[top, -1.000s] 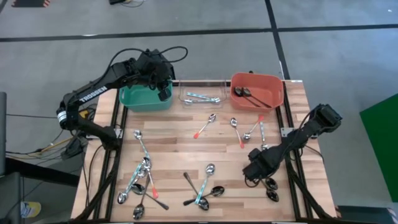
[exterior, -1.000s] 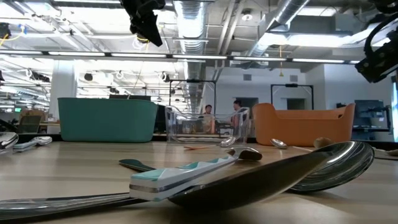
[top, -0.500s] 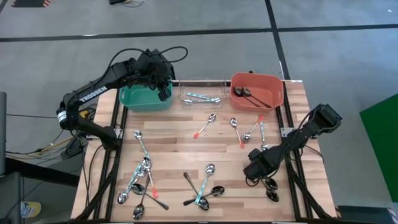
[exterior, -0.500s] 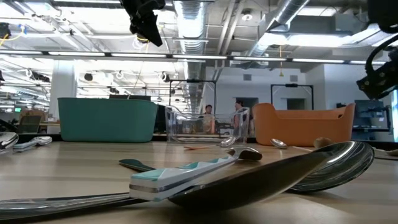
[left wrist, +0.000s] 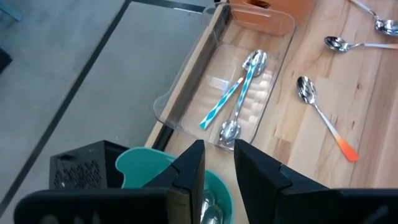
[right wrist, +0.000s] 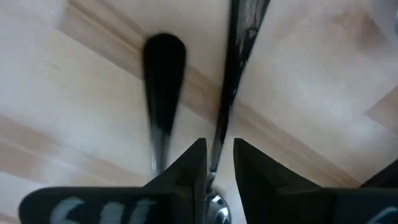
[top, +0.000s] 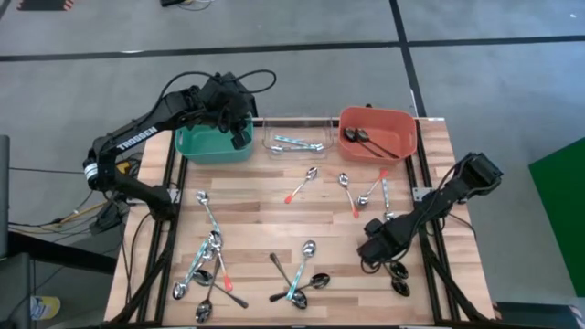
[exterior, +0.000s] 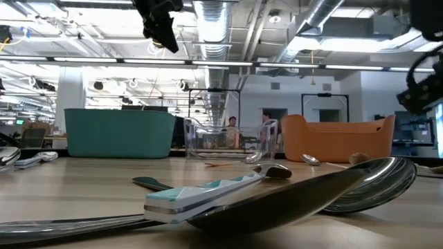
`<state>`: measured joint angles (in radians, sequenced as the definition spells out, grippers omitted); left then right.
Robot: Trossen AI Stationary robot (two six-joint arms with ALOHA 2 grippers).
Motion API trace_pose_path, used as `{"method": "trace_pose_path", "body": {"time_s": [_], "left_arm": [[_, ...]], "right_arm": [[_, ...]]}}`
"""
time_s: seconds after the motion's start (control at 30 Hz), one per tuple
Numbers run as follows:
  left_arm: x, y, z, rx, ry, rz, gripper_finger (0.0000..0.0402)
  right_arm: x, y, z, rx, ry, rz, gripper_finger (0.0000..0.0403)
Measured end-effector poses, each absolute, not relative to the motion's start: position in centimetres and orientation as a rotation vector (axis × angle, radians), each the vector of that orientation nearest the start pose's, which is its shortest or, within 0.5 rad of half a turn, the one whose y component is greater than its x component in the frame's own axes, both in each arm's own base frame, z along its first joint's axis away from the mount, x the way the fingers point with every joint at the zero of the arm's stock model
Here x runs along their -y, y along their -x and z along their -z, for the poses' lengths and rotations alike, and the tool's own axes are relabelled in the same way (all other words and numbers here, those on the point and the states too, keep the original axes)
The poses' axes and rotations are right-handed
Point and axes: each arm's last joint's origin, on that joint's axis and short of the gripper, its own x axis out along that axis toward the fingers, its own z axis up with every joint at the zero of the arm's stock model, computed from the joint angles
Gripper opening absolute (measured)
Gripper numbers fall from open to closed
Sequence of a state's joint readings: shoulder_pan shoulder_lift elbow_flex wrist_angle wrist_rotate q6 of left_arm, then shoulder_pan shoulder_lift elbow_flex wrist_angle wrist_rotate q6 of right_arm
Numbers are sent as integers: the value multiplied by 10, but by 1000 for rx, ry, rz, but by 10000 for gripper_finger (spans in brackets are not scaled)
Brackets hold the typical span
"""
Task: Sort silverware by color (type)
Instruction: Put the black spoon into the orange bin
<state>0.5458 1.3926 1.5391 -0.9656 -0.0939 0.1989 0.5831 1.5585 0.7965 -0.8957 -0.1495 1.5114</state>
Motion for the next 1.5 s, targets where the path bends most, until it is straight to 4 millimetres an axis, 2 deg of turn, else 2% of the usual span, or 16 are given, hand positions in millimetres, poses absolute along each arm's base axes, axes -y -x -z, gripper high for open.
{"method": "trace_pose_path", "body": {"time_s": [0.13,0.47,0.83,1.27,1.5], "left_arm": [[-143,-230,-386,-900,14,-512,75],[-142,-228,-384,-918,20,-509,75],[-142,-228,-384,-920,20,-509,75],[-141,-227,-383,-933,33,-510,75],[-141,-227,-383,-935,43,-513,75]], "right_arm": [[-129,-183,-137,-1657,-789,715,103],[-132,-184,-136,-1638,-817,697,96],[-132,-185,-135,-1609,-875,752,14],[-132,-184,-135,-1606,-879,766,13],[-131,-184,-144,-1589,-862,779,12]]}}
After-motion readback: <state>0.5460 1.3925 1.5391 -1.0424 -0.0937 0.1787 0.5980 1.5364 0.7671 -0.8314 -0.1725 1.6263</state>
